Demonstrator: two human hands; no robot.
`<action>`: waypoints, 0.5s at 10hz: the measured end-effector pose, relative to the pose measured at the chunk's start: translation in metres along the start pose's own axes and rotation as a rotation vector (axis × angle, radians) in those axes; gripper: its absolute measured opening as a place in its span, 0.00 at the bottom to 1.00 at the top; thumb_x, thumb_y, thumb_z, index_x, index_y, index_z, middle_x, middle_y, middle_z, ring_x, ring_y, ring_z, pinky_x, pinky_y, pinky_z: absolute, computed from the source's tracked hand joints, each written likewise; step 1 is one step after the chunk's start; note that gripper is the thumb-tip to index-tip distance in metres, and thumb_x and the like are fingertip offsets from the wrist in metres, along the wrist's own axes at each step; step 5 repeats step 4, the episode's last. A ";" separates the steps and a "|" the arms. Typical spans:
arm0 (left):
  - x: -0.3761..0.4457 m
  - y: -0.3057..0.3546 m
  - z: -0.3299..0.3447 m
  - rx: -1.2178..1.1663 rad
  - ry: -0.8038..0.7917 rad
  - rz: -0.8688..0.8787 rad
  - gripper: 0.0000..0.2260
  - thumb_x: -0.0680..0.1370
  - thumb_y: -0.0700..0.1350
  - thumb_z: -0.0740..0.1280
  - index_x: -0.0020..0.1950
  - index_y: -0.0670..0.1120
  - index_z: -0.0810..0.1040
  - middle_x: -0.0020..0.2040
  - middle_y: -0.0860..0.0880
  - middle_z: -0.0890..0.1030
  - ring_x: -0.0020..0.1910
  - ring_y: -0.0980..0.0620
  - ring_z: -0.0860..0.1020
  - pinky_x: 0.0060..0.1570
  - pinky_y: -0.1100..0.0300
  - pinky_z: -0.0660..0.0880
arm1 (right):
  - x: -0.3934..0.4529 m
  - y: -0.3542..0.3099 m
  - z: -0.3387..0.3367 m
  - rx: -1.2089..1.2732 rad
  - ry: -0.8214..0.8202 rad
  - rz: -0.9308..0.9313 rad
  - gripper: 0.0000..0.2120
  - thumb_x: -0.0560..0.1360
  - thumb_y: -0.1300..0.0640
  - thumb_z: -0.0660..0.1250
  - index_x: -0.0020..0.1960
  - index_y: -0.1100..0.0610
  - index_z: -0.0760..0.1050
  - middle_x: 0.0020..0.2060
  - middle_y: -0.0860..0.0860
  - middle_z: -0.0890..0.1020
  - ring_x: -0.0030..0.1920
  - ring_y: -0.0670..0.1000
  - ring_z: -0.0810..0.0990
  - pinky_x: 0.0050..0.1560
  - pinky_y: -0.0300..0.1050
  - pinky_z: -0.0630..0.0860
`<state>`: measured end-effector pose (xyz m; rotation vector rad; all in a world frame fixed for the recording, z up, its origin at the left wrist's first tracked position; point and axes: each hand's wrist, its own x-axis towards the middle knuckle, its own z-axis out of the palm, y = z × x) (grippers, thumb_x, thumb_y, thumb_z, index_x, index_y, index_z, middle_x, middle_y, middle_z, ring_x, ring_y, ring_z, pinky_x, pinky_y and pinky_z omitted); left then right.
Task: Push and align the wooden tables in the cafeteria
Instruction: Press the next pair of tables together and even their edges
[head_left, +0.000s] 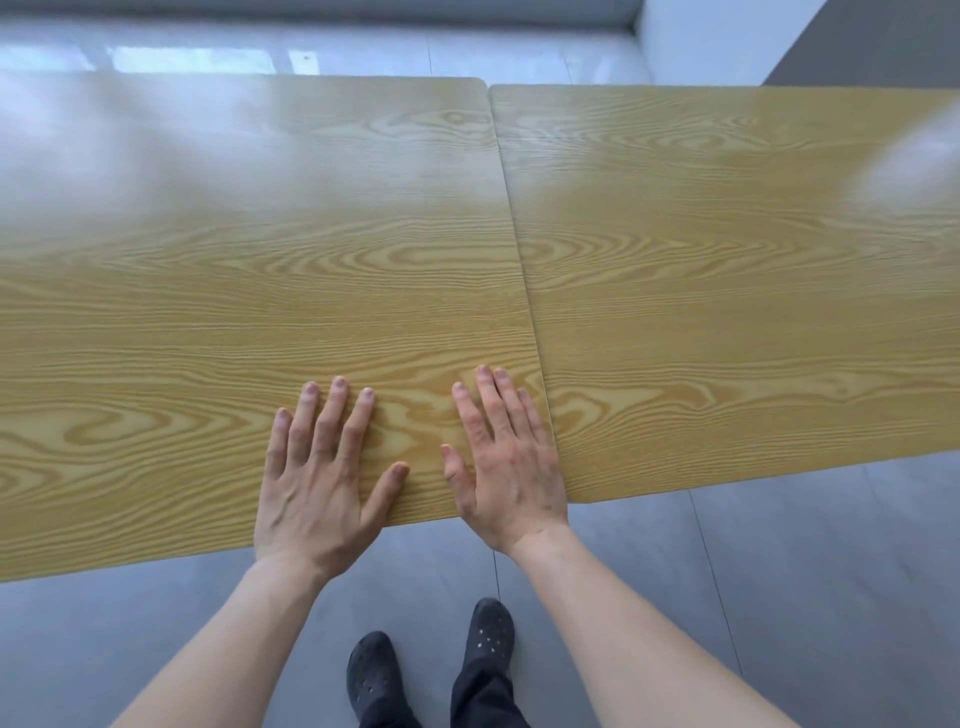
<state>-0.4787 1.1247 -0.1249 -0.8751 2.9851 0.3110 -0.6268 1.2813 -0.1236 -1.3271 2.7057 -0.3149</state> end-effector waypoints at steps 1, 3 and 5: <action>0.000 0.002 -0.016 -0.056 -0.061 0.019 0.36 0.79 0.70 0.48 0.83 0.52 0.57 0.84 0.48 0.55 0.83 0.45 0.47 0.81 0.45 0.45 | 0.000 -0.002 -0.015 -0.021 -0.103 0.009 0.31 0.84 0.40 0.48 0.82 0.53 0.56 0.83 0.54 0.54 0.83 0.53 0.47 0.82 0.55 0.49; -0.001 0.002 -0.073 -0.113 -0.112 0.045 0.38 0.78 0.73 0.41 0.82 0.55 0.58 0.82 0.53 0.61 0.82 0.50 0.53 0.81 0.50 0.47 | 0.000 -0.009 -0.074 -0.055 -0.273 0.098 0.33 0.83 0.37 0.48 0.83 0.53 0.53 0.83 0.53 0.53 0.83 0.51 0.46 0.82 0.50 0.45; 0.000 -0.005 -0.112 -0.124 -0.101 0.033 0.39 0.76 0.74 0.39 0.83 0.57 0.55 0.82 0.55 0.59 0.83 0.52 0.52 0.81 0.52 0.46 | 0.004 -0.023 -0.113 -0.037 -0.289 0.143 0.33 0.83 0.37 0.49 0.83 0.52 0.53 0.83 0.52 0.53 0.83 0.51 0.48 0.82 0.50 0.46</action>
